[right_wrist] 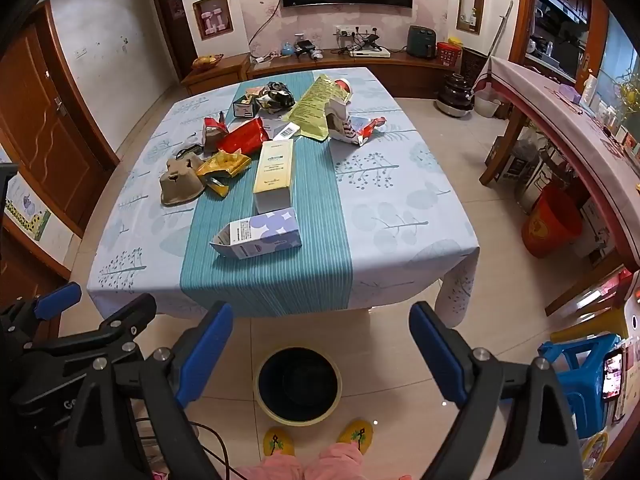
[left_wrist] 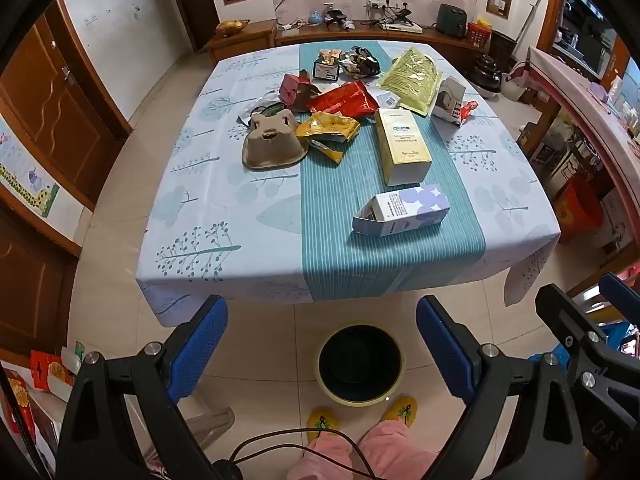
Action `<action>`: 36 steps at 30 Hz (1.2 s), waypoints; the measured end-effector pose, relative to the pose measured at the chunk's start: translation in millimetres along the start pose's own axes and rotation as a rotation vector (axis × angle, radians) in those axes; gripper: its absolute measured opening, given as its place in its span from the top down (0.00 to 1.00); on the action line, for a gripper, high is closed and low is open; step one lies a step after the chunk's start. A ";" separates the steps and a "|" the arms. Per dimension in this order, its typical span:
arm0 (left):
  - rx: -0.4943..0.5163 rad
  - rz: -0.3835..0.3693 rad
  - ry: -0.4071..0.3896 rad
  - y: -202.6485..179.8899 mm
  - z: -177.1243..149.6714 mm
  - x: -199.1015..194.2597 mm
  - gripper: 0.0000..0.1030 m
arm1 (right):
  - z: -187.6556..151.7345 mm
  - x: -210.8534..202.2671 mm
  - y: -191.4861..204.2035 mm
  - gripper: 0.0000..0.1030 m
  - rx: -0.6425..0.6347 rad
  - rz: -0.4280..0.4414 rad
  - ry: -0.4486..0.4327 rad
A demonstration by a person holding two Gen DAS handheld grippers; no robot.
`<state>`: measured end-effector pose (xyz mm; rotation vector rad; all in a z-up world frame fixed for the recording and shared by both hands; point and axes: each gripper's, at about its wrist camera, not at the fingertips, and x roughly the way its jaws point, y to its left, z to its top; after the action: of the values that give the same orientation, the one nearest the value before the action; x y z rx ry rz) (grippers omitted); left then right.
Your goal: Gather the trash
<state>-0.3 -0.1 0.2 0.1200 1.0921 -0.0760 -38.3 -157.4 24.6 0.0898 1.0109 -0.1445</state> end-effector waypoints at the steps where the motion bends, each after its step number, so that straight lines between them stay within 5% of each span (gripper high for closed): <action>1: 0.000 -0.001 -0.001 -0.1 -0.1 -0.1 0.09 | 0.3 0.1 -0.1 0.12 0.000 0.000 0.004; 36: 0.000 -0.040 -0.045 0.0 0.4 -11.7 0.09 | 0.1 -4.5 -9.5 0.12 0.046 -0.002 -0.007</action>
<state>-5.3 0.0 10.8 0.0963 1.0497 -0.1142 -42.1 -166.5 28.3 0.1305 1.0009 -0.1699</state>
